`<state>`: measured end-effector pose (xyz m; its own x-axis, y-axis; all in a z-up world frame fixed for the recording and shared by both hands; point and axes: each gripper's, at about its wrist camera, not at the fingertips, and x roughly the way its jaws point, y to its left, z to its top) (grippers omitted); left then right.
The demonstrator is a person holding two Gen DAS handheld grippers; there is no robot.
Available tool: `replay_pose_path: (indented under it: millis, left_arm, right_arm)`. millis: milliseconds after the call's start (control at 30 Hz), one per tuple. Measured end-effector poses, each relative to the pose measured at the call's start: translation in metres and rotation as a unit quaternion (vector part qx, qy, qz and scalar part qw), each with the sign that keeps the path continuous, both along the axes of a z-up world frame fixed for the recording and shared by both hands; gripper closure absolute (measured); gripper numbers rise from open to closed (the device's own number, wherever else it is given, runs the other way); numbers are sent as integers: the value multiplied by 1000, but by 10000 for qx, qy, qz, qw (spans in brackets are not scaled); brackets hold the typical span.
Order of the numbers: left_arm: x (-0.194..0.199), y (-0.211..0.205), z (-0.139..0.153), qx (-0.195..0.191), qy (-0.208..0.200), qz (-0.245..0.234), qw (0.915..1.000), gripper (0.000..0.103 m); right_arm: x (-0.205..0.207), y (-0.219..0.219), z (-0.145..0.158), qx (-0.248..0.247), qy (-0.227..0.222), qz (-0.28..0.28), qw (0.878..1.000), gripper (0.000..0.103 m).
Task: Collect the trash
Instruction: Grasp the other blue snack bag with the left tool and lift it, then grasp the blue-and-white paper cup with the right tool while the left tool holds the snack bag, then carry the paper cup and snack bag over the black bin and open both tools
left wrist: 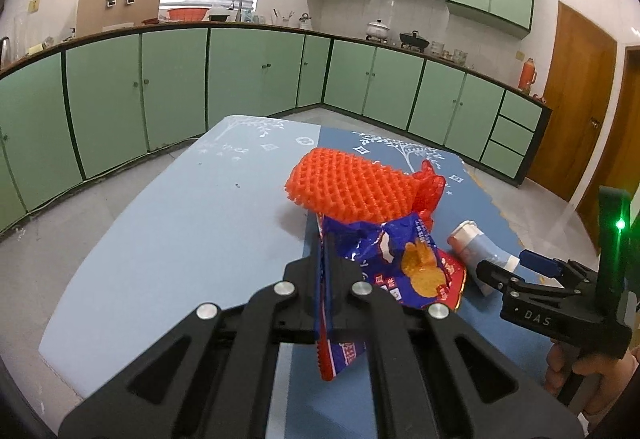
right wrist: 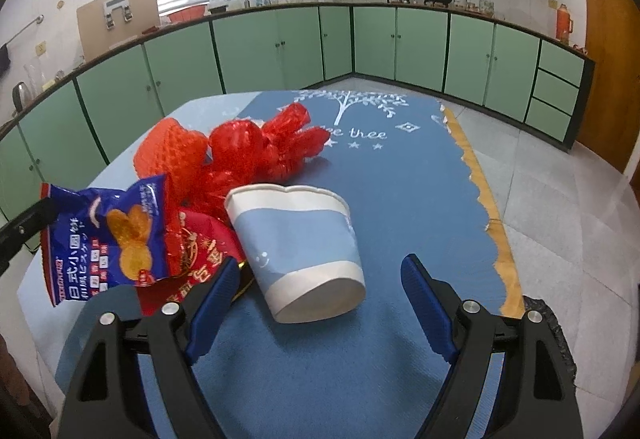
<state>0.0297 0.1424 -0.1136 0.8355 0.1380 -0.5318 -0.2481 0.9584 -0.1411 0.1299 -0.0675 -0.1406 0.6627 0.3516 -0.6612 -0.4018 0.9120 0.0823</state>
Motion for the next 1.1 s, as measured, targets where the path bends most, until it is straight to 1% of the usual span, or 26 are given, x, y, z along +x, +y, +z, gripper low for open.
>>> replay_pose_path:
  millis: [67, 100, 300, 567, 767, 867, 1100]
  left_arm:
    - [0, 0, 0, -4, 12, 4, 10000, 103]
    - [0, 0, 0, -3, 18, 11, 10000, 103]
    - [-2, 0, 6, -3, -70, -5, 10000, 103]
    - [-5, -17, 33, 21, -420, -224, 9989, 103]
    - [-2, -41, 53, 14, -688, -553, 9961, 103]
    - [3, -59, 60, 33, -788, -787, 9938, 103]
    - [27, -105, 62, 46, -817, -1367, 9872, 103]
  right_arm:
    - [2, 0, -1, 63, 75, 97, 9999, 32]
    - [3, 1, -1, 80, 113, 148, 9998, 43]
    - [-7, -2, 11, 184, 11, 251, 9995, 46]
    - [-23, -23, 49, 404, -346, 106, 9985, 47]
    - [-34, -44, 73, 504, -530, -87, 9973, 47]
    - [-38, -59, 84, 585, -594, -227, 9963, 47]
    - [-43, -108, 98, 696, -684, -710, 9927, 47]
